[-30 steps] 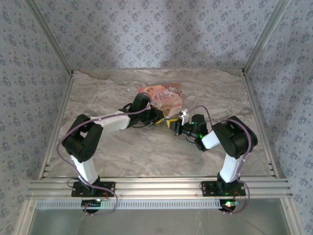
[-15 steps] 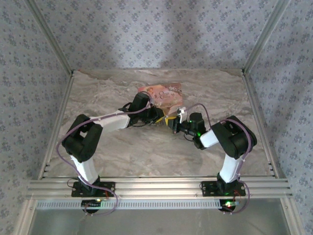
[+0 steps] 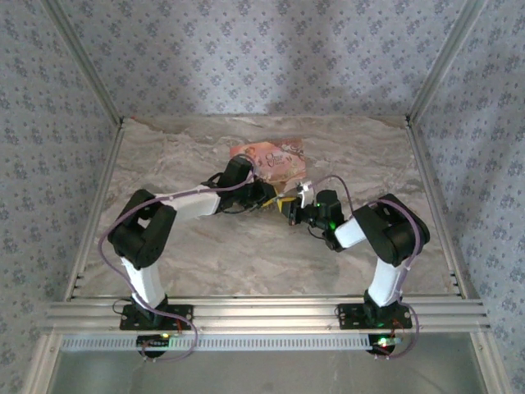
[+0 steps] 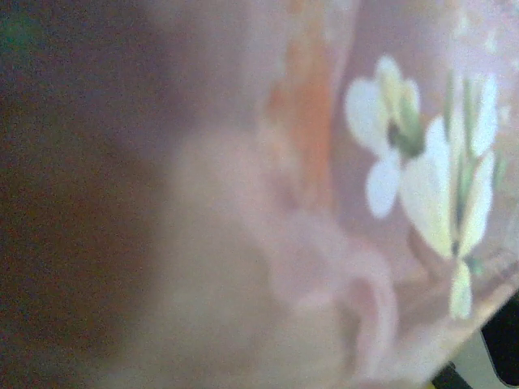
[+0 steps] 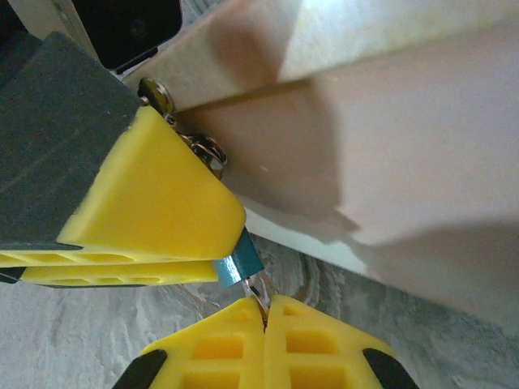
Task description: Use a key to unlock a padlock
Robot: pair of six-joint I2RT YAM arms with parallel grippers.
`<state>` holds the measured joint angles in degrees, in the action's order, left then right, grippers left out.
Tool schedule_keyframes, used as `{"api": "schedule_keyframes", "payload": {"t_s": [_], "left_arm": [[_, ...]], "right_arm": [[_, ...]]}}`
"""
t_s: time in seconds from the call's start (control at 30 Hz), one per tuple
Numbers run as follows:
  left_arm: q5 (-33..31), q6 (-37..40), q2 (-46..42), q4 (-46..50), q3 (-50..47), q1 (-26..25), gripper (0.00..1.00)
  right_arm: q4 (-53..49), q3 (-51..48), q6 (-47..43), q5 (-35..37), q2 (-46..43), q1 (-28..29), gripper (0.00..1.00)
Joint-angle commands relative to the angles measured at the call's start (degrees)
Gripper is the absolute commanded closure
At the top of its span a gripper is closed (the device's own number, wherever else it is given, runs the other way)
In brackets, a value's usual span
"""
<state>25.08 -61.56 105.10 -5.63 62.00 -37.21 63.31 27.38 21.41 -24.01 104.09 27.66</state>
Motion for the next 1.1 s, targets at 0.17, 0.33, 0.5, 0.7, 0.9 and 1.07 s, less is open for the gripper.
{"api": "schedule_keyframes", "payload": {"t_s": [0.17, 0.33, 0.5, 0.7, 0.9, 1.07], "left_arm": [[8.51, -1.53, 4.1, -1.6, -1.36, -2.48, 0.85], [8.14, -1.19, 3.08, -1.76, -1.95, -2.02, 0.72], [6.62, 0.02, -1.19, -0.47, -3.97, -0.9, 0.55], [4.92, 0.13, -7.07, -0.44, -8.11, 0.61, 0.44], [0.95, -5.03, -12.44, -9.3, -17.2, 1.96, 0.39], [-0.98, -9.56, -13.0, -22.15, -23.16, 1.95, 0.4]], "right_arm": [[10.13, -3.23, 2.54, 4.52, 3.16, 2.35, 1.0], [9.6, -3.91, 3.77, 5.22, 3.79, 2.88, 1.0], [8.39, -4.06, 5.45, 5.8, 4.77, 3.6, 1.0], [8.59, -3.57, 8.37, 5.56, 6.74, 4.75, 1.0], [5.62, -3.16, 13.98, 6.36, 3.78, 5.51, 1.0], [2.89, -3.56, 20.02, 7.04, 0.74, 6.59, 1.0]]}}
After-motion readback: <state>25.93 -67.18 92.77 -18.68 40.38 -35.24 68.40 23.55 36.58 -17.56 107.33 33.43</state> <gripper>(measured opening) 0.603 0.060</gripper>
